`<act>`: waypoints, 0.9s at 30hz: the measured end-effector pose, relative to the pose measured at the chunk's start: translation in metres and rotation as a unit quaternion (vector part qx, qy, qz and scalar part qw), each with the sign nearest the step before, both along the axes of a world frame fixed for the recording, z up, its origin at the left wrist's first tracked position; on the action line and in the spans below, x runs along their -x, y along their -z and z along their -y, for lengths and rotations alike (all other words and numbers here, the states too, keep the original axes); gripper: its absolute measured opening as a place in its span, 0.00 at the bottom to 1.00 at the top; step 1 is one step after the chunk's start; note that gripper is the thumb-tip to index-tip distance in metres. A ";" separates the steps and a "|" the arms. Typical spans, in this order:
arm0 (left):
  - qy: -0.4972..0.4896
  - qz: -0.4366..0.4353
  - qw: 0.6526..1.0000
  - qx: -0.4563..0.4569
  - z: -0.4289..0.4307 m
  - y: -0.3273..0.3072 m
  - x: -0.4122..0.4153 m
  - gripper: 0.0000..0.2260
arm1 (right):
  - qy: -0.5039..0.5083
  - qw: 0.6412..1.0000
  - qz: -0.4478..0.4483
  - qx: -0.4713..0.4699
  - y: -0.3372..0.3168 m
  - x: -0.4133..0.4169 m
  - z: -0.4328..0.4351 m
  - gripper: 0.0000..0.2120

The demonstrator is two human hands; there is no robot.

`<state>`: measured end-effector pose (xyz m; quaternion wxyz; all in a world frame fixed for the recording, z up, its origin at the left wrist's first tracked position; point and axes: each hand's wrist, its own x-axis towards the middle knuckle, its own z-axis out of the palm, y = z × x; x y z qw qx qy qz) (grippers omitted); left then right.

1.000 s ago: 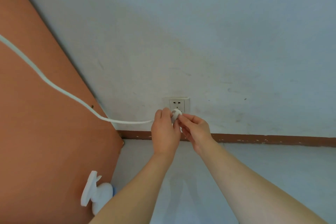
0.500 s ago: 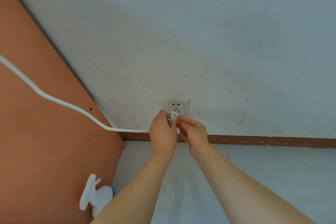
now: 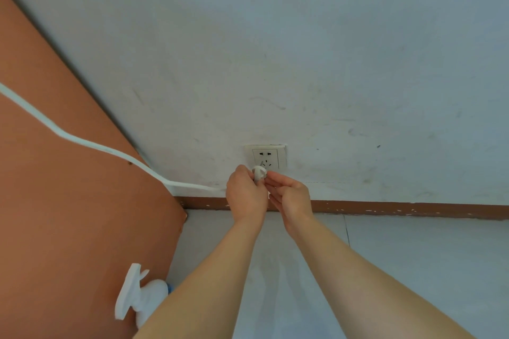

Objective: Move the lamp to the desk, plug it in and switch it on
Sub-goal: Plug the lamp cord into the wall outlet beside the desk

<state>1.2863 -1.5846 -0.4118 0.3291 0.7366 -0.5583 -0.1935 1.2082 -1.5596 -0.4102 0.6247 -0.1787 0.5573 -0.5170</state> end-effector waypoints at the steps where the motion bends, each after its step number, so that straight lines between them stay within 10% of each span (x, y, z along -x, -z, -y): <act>1: -0.001 -0.002 1.000 0.000 0.001 0.001 0.000 0.09 | 0.001 1.000 -0.001 0.000 0.000 0.000 0.000 0.24; 27: -0.010 -0.047 0.999 0.009 0.005 0.015 0.012 0.09 | -0.001 0.999 -0.013 0.030 0.011 0.010 0.008 0.22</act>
